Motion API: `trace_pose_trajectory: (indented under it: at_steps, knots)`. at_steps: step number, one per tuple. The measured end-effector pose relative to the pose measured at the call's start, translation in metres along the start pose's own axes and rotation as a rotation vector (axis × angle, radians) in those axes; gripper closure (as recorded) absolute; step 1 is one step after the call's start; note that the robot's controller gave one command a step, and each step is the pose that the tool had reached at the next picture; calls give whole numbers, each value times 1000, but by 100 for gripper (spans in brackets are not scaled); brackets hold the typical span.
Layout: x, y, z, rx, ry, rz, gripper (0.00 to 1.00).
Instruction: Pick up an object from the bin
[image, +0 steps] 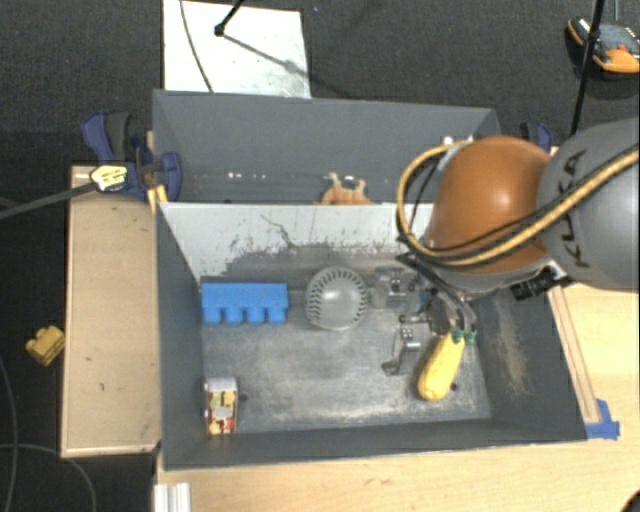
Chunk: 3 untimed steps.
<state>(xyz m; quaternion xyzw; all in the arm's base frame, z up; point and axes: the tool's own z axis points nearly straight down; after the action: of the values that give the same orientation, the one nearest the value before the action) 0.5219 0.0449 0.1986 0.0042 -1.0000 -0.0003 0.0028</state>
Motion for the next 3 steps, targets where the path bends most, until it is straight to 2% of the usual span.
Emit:
trace_pose_trajectory:
  at_steps: [1,2,3]
  knots:
    - [-2,0,-4,0,-8,1,0]
    - [-4,-36,17,-2,-12,-46,0]
    - [18,-67,47,2,-9,27,0]
